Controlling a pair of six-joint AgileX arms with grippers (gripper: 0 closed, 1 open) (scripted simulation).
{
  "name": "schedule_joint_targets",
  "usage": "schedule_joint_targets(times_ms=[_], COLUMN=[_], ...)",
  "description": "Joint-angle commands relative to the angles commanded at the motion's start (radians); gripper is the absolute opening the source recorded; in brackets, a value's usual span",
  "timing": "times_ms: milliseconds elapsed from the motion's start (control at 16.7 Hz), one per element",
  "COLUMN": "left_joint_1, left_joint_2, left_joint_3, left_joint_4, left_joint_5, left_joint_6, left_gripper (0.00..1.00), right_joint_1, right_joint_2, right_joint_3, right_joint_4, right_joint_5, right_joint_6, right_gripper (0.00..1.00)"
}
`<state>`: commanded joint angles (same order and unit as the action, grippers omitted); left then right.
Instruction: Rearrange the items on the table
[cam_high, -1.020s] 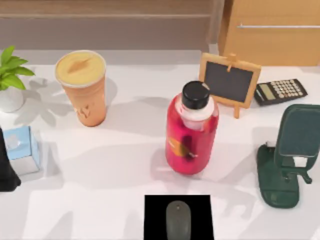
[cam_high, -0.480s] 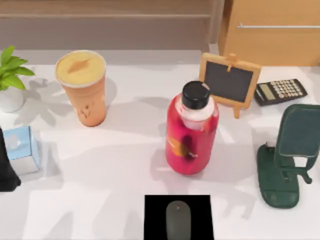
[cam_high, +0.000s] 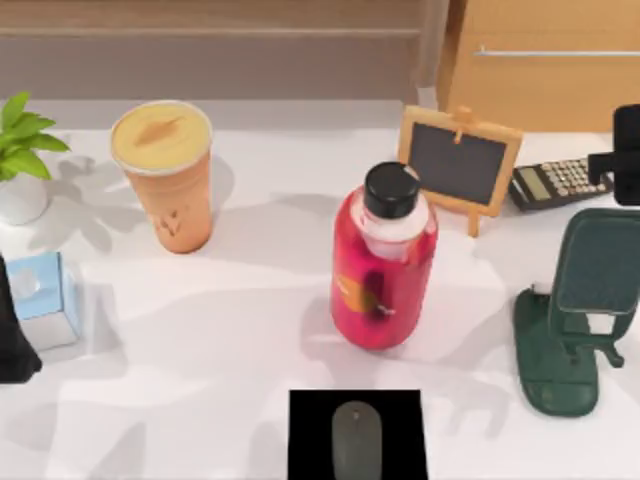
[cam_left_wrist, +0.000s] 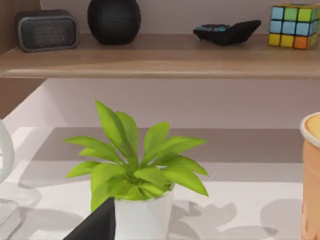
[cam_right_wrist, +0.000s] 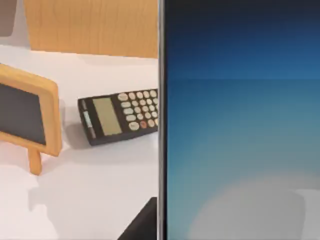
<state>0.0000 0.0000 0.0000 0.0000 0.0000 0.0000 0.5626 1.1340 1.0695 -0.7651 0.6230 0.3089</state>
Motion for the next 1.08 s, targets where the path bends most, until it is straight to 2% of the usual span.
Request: schedule_joint_targets(times_ms=[240,480,660,1080], left_joint_1=[0.0,0.0,0.0,0.0], left_joint_2=[0.0,0.0,0.0,0.0], left_joint_3=[0.0,0.0,0.0,0.0], left_joint_4=[0.0,0.0,0.0,0.0], left_joint_5=[0.0,0.0,0.0,0.0], left_joint_6=[0.0,0.0,0.0,0.0], left_gripper=[1.0,1.0,1.0,1.0], right_joint_1=[0.26,0.395,0.425,0.395], right_joint_2=[-0.181,-0.285,-0.307,-0.297], right_joint_3=[-0.249,-0.426,-0.473,-0.483], right_joint_4=[0.106,0.193,0.218,0.245], right_joint_5=[0.142,0.241,0.269,0.251], right_joint_6=[0.257,0.348,0.349,0.329], right_gripper=[0.0,0.0,0.0,0.0])
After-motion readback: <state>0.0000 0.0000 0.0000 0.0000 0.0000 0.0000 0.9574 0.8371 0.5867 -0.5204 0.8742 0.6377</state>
